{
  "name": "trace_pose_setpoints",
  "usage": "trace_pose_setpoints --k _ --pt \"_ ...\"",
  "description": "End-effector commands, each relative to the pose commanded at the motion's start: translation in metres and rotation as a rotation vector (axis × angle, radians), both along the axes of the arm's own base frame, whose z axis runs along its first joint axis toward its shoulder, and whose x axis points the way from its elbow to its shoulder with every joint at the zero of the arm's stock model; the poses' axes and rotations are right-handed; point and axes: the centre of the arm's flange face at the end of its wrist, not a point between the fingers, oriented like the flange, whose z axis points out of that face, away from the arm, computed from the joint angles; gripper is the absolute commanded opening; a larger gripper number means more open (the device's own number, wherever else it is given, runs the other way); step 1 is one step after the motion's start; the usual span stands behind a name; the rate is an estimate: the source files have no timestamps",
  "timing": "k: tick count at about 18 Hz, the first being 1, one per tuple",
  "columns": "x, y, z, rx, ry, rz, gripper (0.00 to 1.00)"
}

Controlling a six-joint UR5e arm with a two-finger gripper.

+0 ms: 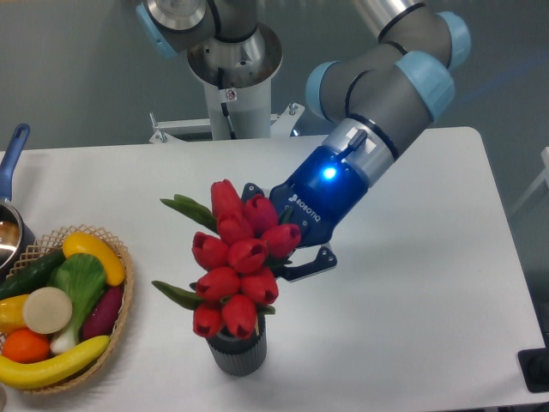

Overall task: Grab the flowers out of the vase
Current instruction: 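Lift the gripped tulips up out of the grey vase, then carry the held tulips away from the vase and hold them aloft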

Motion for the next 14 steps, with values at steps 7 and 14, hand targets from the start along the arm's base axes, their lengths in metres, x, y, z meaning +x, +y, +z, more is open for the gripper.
trace_pose_setpoints --k 7,14 --pt "-0.015 -0.042 0.026 0.003 0.022 0.084 0.0" --pt "-0.056 -0.089 0.01 -0.014 0.008 0.179 0.0"
